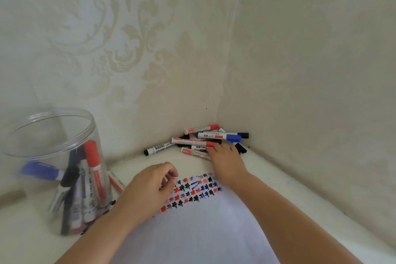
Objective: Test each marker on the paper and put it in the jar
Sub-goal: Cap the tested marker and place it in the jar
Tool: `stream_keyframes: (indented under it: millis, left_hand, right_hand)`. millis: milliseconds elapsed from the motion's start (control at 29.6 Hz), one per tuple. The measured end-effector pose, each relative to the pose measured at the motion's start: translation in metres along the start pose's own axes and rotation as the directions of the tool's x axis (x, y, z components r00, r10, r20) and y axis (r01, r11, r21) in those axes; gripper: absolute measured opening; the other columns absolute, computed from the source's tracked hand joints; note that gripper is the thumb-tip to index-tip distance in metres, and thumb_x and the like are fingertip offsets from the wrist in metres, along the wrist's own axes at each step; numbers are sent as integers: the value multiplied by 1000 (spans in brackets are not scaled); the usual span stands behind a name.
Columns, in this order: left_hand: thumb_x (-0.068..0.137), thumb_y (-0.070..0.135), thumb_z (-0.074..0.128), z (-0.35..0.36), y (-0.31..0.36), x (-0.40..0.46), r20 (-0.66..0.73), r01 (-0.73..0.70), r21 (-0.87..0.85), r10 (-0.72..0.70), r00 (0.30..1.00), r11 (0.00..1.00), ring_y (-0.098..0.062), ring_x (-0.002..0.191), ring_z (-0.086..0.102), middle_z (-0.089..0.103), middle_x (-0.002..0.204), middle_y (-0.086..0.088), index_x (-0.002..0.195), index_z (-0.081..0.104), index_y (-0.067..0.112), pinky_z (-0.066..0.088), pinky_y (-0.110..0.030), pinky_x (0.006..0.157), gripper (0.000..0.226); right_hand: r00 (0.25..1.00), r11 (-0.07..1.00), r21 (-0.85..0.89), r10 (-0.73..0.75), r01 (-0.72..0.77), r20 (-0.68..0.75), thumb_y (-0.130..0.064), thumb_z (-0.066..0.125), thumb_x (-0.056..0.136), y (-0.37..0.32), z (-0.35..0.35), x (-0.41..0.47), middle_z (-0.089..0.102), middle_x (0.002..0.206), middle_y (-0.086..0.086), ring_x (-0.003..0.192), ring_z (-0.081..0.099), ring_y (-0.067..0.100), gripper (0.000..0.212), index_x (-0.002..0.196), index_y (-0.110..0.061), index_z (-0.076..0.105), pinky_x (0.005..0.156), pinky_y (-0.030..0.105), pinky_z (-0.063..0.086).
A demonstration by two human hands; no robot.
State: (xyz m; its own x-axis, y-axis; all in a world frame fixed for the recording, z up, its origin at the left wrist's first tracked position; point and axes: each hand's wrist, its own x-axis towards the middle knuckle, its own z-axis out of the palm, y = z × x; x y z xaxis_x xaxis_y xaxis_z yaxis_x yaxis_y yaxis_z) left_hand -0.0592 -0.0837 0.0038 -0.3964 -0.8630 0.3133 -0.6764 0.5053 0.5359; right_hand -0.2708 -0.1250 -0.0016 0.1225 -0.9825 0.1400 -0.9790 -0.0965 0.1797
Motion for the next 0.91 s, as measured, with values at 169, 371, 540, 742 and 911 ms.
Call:
stream_keyframes:
  millis: [169,371,540,742,911]
  left_hand:
    - [90,28,49,7,-3,4,29,-56,31,55,998,998,0,93,48,54,97,17,101,52,30,38,-12,75,11]
    - [87,45,46,-6,6,-1,14,-57,-89,59,998,994,0,91,53,56,101,18,112,44,30,46,-21,80,29]
    - [91,34,43,-21,14,-19,-13,-85,-104,84,996,991,2,67,51,54,68,13,89,45,24,37,-14,56,10]
    - [82,55,23,-38,10,-45,-13,-92,-86,91,996,992,-9,62,53,53,59,9,80,35,33,38,-24,52,25]
    - [85,55,29,-46,3,-58,-25,-74,-106,72,997,992,-14,59,57,62,65,0,93,44,30,48,-35,56,29]
  right_hand:
    - [992,874,484,101,-49,-82,-15,51,93,-8,-20,-13,58,118,2,103,52,19,32,125,-17,51,87,29,42]
    - [975,-104,972,56,-211,217,-12,64,84,-51,-54,-45,66,96,10,82,67,21,16,96,-12,55,79,32,56]
    - [980,-208,958,-12,-198,199,-13,61,86,-80,-60,-60,50,55,-1,47,39,7,20,72,-14,47,47,20,32]
    - [992,-312,943,-95,-114,88,-11,53,92,-100,-68,-70,47,44,-5,38,39,4,30,67,-13,37,40,16,29]
    - [995,-341,939,-98,-40,7,-8,52,92,-114,-66,-74,47,51,2,39,39,7,31,65,-12,38,41,17,29]
